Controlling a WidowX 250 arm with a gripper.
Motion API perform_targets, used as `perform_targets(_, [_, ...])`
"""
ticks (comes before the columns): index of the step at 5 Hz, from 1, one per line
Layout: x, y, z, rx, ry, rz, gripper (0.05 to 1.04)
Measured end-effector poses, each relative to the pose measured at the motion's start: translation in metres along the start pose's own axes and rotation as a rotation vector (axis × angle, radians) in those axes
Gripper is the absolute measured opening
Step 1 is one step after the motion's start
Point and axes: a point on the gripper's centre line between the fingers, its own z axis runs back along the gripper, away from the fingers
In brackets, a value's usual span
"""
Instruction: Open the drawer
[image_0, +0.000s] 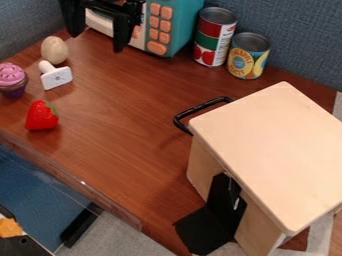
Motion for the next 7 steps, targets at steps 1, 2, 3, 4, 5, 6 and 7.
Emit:
perform_targets(1, [-0.001,-0.001,-0.008,-0.001,0.026,-0.015,0.999])
perform_targets(2, [0.012,-0.015,-0.018,-0.013,0.024,-0.221,0.999])
perform_targets(3, [0.023,-0.027,-0.025,-0.072,-0.005,-0.421,0.999])
perform_targets(4, [0.032,-0.039,-0.033,-0.136,-0.056,-0.64,0.999])
perform_targets(5, [0.034,-0.051,-0.039,-0.173,-0.102,-0.667,0.999])
perform_targets(6, [0.034,-0.066,-0.053,-0.21,-0.088,-0.673,0.999])
perform_targets(7, [0.032,-0.08,-0.063,-0.209,-0.063,-0.679,0.999])
